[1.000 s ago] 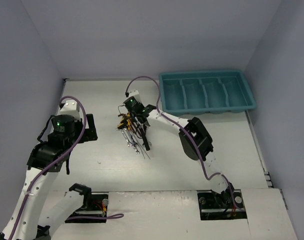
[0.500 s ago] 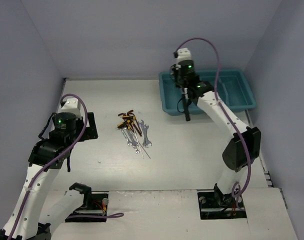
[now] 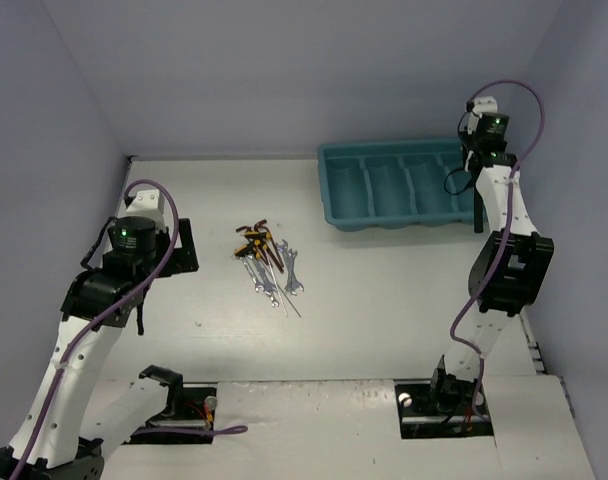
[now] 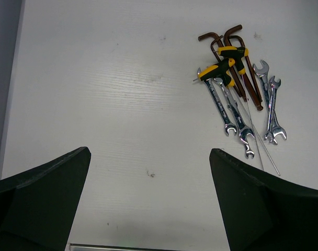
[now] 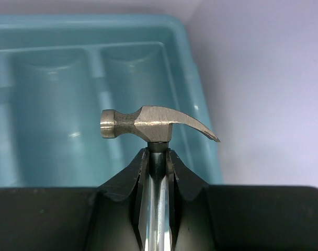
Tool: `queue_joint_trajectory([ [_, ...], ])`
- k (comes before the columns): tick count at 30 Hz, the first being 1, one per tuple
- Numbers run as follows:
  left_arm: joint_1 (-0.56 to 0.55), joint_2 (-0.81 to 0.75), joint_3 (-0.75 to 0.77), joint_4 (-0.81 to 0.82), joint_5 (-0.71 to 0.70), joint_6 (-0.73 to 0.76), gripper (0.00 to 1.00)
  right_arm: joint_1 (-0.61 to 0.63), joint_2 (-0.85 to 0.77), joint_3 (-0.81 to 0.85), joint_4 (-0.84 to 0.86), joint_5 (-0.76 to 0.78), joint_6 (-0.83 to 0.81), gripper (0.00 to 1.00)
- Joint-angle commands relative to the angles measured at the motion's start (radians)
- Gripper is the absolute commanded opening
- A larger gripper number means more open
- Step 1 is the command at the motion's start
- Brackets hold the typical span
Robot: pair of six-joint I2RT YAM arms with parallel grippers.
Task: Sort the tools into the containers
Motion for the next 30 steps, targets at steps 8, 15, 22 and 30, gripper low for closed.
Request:
queue_joint_trajectory([
  [8,-0.001,0.056,0.079,0.035,0.019,-0.013,0.95,-0.041,0.268,0.215,0.154,0.015,-0.040,0.00],
  [15,-0.001,0.089,0.079,0.037,0.032,-0.016,0.96,-0.037,0.372,0.308,0.155,0.025,-0.012,0.15],
  [22,-0.001,0.105,0.071,0.040,0.028,-0.007,0.95,-0.024,0.379,0.368,0.159,0.031,-0.010,0.48],
  [30,-0.001,0.098,0.070,0.040,0.037,-0.013,0.95,0.074,0.217,0.332,0.156,0.012,-0.004,0.71],
])
